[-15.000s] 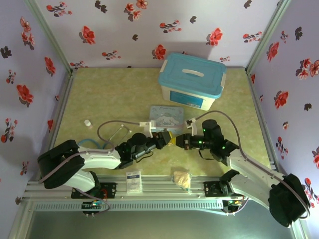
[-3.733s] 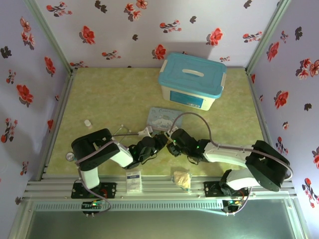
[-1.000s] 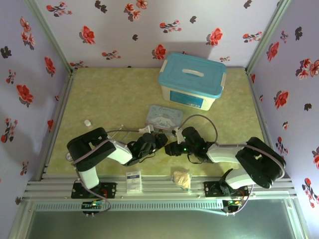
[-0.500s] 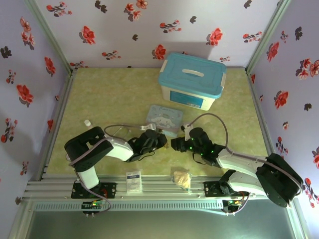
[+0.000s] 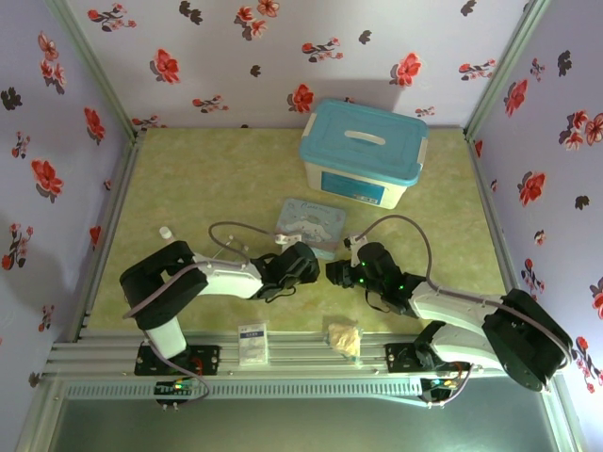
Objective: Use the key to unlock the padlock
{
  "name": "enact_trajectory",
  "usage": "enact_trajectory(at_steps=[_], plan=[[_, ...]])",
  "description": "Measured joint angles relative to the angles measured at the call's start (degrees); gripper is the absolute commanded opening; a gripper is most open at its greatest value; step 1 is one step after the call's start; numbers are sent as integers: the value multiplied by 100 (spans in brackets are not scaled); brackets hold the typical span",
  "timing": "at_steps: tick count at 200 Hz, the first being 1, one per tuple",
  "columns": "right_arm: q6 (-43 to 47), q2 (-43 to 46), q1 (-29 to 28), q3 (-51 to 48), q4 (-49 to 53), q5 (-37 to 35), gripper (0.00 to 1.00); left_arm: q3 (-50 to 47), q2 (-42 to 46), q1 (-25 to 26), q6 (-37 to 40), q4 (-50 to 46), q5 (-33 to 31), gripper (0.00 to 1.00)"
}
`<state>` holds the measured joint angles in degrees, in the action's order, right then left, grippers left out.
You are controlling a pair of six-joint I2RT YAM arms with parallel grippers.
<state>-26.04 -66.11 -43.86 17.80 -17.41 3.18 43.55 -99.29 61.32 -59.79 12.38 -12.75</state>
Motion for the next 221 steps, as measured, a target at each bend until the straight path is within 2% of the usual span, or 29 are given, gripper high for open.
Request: enact_trajectory(at_steps=[75,142,221], plan=[[2,7,0,-9,37,-72,48,658,-9,302,420,-1749,-452,26],[2,44,0,-9,87,-173,47,944,-22,557,693,-2850,-890,26],[0,46,0,-20,103,-179,47,2002,-785,955,1169,-4000,-1759,26]])
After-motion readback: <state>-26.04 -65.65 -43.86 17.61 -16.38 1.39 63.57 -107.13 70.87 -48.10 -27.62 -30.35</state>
